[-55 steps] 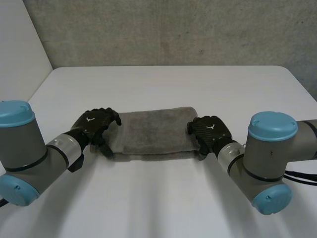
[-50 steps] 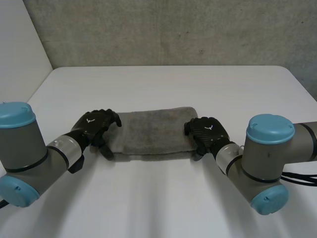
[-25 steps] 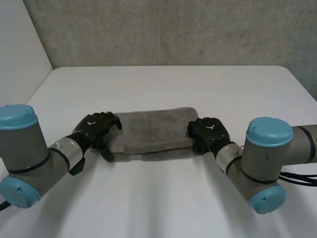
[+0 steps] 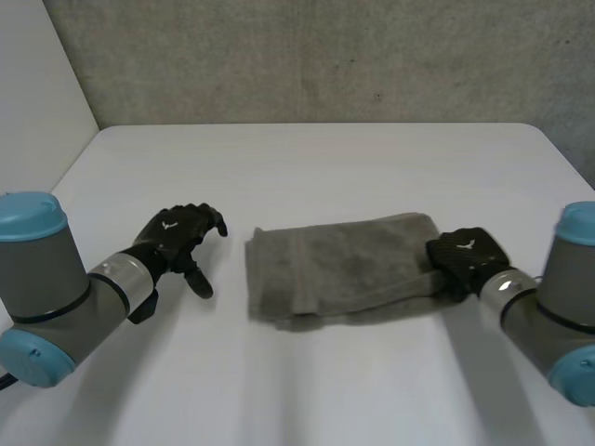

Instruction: Fold the towel.

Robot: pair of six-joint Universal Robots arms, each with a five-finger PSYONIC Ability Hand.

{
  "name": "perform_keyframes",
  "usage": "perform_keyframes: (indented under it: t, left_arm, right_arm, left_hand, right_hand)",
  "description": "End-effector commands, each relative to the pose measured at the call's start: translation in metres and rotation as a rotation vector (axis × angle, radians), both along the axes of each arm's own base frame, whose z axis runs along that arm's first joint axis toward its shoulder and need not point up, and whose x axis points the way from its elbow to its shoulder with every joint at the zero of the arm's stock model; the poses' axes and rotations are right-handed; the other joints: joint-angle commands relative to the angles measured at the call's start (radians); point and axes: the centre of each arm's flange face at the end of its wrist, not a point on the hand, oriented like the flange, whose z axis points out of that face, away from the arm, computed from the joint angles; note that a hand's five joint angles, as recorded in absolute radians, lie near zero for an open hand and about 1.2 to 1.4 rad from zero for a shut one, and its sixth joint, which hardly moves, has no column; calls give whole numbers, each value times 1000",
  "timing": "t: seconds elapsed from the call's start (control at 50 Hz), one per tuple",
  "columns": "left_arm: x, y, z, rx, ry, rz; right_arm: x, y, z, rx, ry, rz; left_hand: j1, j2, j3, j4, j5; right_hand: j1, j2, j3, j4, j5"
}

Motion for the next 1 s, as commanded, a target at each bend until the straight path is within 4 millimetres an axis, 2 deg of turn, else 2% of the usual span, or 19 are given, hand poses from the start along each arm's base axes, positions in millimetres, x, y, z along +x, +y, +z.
perform_keyframes:
  t: [0.02,0.06,0.12,0.16,0.18,0.22,0.24,0.28,0.38,0.4,0.44,0.46,0.48,0.56,0.62,0.66,0.78,0.9,1.0]
  left_arm:
    - [-3,-4,30,-87,32,-3]
    - [-5,-4,38,-106,42,-6]
    - [-13,-5,52,-134,78,-20]
    - [-15,-5,58,-137,103,-21]
    - [-17,-7,63,-139,131,-18]
    - [-19,-8,69,-142,156,-19]
    - [-21,-8,76,-149,182,-21]
    - [-23,-8,82,-154,208,-21]
    - [-27,-9,88,-133,271,-1]
    - [-28,-10,88,-125,283,13]
    - [-29,-9,86,-117,287,17]
    - [-31,-8,84,-113,285,18]
    - [-31,-8,84,-113,285,18]
    - [-33,-8,76,-92,279,18]
    - [-33,-8,70,-73,276,20]
    - [-33,-8,68,-68,274,21]
    - [-41,2,53,-19,258,1]
    - [-58,18,33,35,236,-53]
    - [-68,27,18,67,215,-84]
  right_arm:
    - [-2,-7,23,-110,64,25]
    - [36,6,43,-172,12,124]
    - [56,15,52,-191,-23,175]
    - [99,40,56,-188,-97,286]
    - [99,40,56,-188,-97,287]
    - [135,70,48,-156,-122,398]
    - [135,70,48,-156,-122,399]
    - [160,98,36,-125,-124,495]
    - [177,119,11,-76,-99,555]
    - [177,119,11,-76,-99,555]
    - [176,120,6,-58,-87,547]
    - [176,120,6,-58,-86,547]
    - [174,119,7,-57,-79,538]
    - [170,118,12,-62,-65,515]
    - [161,112,30,-76,-69,470]
    - [140,92,48,-85,-81,402]
    - [111,60,71,-87,-174,277]
    - [93,34,70,-34,-259,168]
    - [90,21,36,89,-311,106]
  left_hand:
    - [-79,-71,-74,-78,-43]
    - [-85,-77,-80,-84,-49]
    - [-88,-80,-83,-87,-52]
    - [-88,-80,-83,-87,-52]
    - [-88,-80,-83,-87,-52]
    - [-88,-80,-83,-87,-52]
    - [-88,-80,-83,-87,-52]
    - [-88,-80,-83,-87,-52]
    - [-88,-80,-83,-87,-52]
    - [-88,-80,-83,-87,-52]
    - [-88,-80,-83,-87,-52]
    - [-88,-80,-83,-87,-52]
    - [-88,-80,-83,-87,-52]
    - [-88,-80,-83,-87,-52]
    - [-88,-80,-83,-87,-52]
    - [-88,-80,-83,-87,-52]
    - [-88,-80,-83,-87,-52]
    - [-85,-77,-80,-84,-49]
    - [-85,-77,-80,-84,-49]
  right_hand:
    - [84,128,52,54,71]
    - [84,128,52,54,71]
    - [84,128,52,54,71]
    - [84,128,52,54,71]
    - [84,128,52,54,71]
    - [84,128,52,54,71]
    - [84,128,52,54,71]
    - [84,128,52,54,71]
    - [47,91,15,17,34]
    - [47,91,15,17,34]
    - [-914,-870,-946,-944,-927]
    - [-919,-875,-951,-949,-932]
    - [-1138,-1094,-1170,-1168,-1151]
    - [-1138,-1094,-1170,-1168,-1151]
    - [-1138,-1094,-1170,-1168,-1151]
    - [-1138,-1094,-1170,-1168,-1151]
    - [-1138,-1094,-1170,-1168,-1151]
    - [-1138,-1094,-1170,-1168,-1151]
    - [-1138,-1094,-1170,-1168,-1151]
